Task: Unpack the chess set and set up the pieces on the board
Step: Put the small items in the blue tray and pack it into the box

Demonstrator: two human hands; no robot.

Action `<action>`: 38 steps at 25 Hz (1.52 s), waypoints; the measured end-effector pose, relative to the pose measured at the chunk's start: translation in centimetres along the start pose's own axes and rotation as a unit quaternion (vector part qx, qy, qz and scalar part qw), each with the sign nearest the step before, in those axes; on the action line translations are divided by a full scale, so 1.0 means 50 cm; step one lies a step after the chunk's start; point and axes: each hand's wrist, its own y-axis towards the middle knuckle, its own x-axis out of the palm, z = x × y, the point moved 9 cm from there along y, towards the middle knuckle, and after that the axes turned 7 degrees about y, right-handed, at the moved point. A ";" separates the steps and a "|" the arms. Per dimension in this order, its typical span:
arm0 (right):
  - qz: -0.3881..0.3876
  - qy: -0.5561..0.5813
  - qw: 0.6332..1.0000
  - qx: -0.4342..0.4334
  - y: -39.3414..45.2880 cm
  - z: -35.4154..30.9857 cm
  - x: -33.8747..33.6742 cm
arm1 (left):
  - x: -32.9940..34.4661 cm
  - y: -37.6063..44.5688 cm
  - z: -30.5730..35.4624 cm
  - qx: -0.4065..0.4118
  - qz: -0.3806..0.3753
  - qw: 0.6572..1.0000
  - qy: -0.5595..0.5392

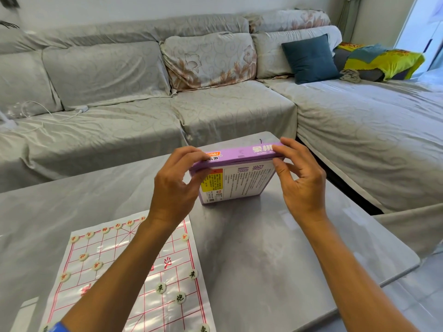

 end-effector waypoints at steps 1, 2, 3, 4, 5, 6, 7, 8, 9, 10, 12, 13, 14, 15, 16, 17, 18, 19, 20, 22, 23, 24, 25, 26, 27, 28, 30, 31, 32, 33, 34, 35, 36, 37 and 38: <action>-0.007 0.005 1.000 0.002 0.001 -0.002 0.004 | -0.005 0.003 0.002 0.006 0.008 1.000 -0.003; -0.011 0.004 1.000 0.003 0.004 -0.005 0.005 | -0.008 0.005 0.001 0.008 0.012 1.000 -0.010; -0.012 -0.003 1.000 0.002 0.007 -0.007 0.006 | -0.011 0.009 -0.003 0.004 0.015 1.000 -0.020; -0.015 -0.013 1.000 0.002 0.010 -0.008 0.009 | -0.013 0.013 -0.010 -0.005 0.017 0.999 -0.031; -0.023 -0.022 0.999 0.003 0.011 -0.008 0.014 | -0.014 0.014 -0.015 -0.013 0.018 0.999 -0.039; -0.035 -0.030 0.999 0.004 0.012 -0.009 0.023 | -0.013 0.012 -0.019 -0.018 0.016 0.999 -0.044; -0.043 -0.044 0.998 0.001 0.012 -0.009 0.031 | -0.012 0.011 -0.021 -0.020 0.012 0.999 -0.047; -0.046 -0.064 0.997 -0.005 0.010 -0.010 0.037 | -0.010 0.010 -0.021 -0.017 0.007 0.999 -0.047; -0.044 -0.086 0.995 -0.013 0.008 -0.011 0.041 | -0.009 0.009 -0.019 -0.012 0.002 0.999 -0.041; -0.041 -0.101 0.994 -0.019 0.006 -0.013 0.042 | -0.008 0.006 -0.018 -0.006 -0.003 1.000 -0.027; -0.030 -0.108 0.994 -0.019 0.010 -0.014 0.040 | -0.001 -0.001 -0.015 0.006 -0.023 1.000 0.004; -0.024 -0.107 0.994 -0.013 0.012 -0.014 0.036 | 0.007 -0.004 -0.017 0.006 -0.037 0.999 0.003; -0.020 -0.102 0.995 -0.004 0.013 -0.014 0.035 | 0.013 -0.006 -0.021 -0.006 -0.052 0.999 -0.012; -0.015 -0.093 0.995 0.011 0.011 -0.016 0.036 | 0.016 -0.007 -0.027 -0.025 -0.061 0.997 -0.037; -0.009 -0.086 0.996 0.032 0.007 -0.017 0.038 | 0.014 -0.007 -0.028 -0.035 -0.057 0.996 -0.056; 0.003 -0.082 0.995 0.062 -0.002 -0.014 0.039 | 0.009 -0.009 -0.021 -0.031 -0.043 0.997 -0.059; 0.023 -0.067 0.992 0.108 -0.015 -0.011 0.036 | 0.006 -0.014 -0.007 -0.015 -0.029 0.998 -0.051; 0.054 -0.035 0.982 0.175 -0.036 0.001 0.030 | 0.008 -0.024 0.014 0.010 -0.017 0.999 -0.036; 0.094 0.031 0.960 0.263 -0.062 0.019 0.023 | 0.018 -0.040 0.038 0.038 -0.008 0.999 -0.016; 0.157 0.235 0.850 0.445 -0.125 0.068 0.034 | 0.049 -0.081 0.088 0.081 0.010 0.997 0.007; 0.152 0.297 0.800 0.499 -0.148 0.085 0.047 | 0.071 -0.101 0.110 0.092 0.009 0.996 0.008; 0.121 0.312 0.780 0.528 -0.160 0.093 0.057 | 0.094 -0.118 0.133 0.104 0.001 0.995 0.006; 0.093 0.301 0.779 0.542 -0.169 0.105 0.059 | 0.116 -0.132 0.156 0.124 -0.013 0.992 0.006; 0.084 0.284 0.779 0.553 -0.178 0.120 0.057 | 0.138 -0.147 0.177 0.152 -0.036 0.988 0.006; 0.090 0.264 0.778 0.562 -0.186 0.145 0.049 | 0.161 -0.162 0.190 0.177 -0.072 0.982 0.001; 0.099 0.254 0.773 0.572 -0.190 0.167 0.038 | 0.180 -0.174 0.194 0.191 -0.109 0.976 -0.007; 0.094 0.236 0.767 0.589 -0.193 0.220 0.010 | 0.209 -0.190 0.165 0.166 -0.165 0.972 0.006; 0.074 0.205 0.773 0.596 -0.194 0.243 -0.007 | 0.218 -0.190 0.139 0.126 -0.184 0.974 0.032; 0.051 0.161 0.782 0.600 -0.198 0.264 -0.024 | 0.222 -0.188 0.104 0.067 -0.202 0.975 0.068; 0.036 0.107 0.794 0.597 -0.203 0.289 -0.043 | 0.228 -0.187 0.061 -0.006 -0.231 0.967 0.106; 0.032 0.056 0.807 0.587 -0.206 0.303 -0.061 | 0.237 -0.193 0.017 -0.077 -0.274 0.948 0.140; 0.030 0.012 0.821 0.570 -0.207 0.313 -0.073 | 0.248 -0.205 -0.023 -0.134 -0.320 0.924 0.163; 0.025 -0.034 0.832 0.553 -0.208 0.317 -0.082 | 0.260 -0.219 -0.050 -0.171 -0.358 0.902 0.171; 0.008 -0.090 0.841 0.533 -0.205 0.318 -0.085 | 0.271 -0.229 -0.066 -0.194 -0.381 0.889 0.163; -0.032 -0.164 0.841 0.514 -0.198 0.308 -0.083 | 0.279 -0.236 -0.074 -0.210 -0.392 0.884 0.146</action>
